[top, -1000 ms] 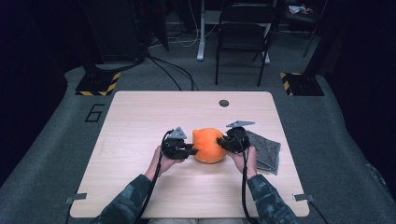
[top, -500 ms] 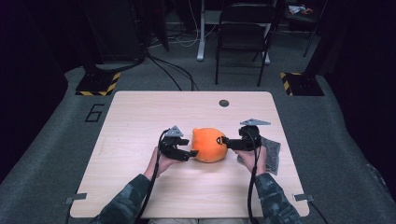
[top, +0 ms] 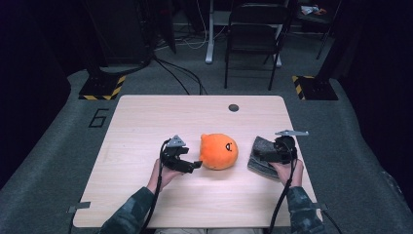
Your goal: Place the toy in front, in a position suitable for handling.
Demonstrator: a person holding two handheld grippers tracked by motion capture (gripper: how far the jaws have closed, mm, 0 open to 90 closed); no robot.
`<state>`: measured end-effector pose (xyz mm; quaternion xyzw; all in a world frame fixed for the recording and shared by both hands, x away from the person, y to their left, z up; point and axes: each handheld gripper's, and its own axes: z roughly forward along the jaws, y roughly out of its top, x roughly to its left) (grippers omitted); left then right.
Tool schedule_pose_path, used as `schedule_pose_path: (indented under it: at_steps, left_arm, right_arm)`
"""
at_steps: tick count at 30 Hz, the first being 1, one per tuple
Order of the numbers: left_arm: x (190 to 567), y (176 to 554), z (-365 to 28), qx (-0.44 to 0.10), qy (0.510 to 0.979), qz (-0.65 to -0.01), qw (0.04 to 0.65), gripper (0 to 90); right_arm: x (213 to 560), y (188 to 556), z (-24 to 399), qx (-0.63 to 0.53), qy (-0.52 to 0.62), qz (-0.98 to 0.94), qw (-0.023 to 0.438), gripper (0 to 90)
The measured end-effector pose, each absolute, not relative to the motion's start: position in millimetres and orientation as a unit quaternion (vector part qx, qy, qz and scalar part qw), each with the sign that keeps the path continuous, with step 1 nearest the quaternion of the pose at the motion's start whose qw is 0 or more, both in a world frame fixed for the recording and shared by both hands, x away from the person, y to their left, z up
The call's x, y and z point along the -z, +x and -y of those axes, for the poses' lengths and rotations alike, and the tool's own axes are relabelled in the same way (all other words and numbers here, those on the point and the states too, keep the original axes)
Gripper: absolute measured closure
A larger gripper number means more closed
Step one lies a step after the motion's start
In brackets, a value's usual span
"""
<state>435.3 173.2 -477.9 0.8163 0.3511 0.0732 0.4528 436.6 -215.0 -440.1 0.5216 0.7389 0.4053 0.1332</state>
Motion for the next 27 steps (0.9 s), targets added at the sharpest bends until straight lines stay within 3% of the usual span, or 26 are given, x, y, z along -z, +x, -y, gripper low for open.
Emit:
schedule_pose_path:
  at_steps: [12, 27]
  left_arm:
    - [479.1, 430.4, -177.5, -0.077, 0.812, -0.357, 0.455, 12.2]
    - [481.1, 433.3, -180.5, -0.075, 0.820, -0.354, 0.444, 12.3]
  right_arm:
    - [465.4, 448.2, 237.3, -0.338, 0.536, -0.757, 0.159, 0.0]
    - [503.4, 470.3, 230.4, -0.269, 0.560, -0.774, 0.122, 2.3]
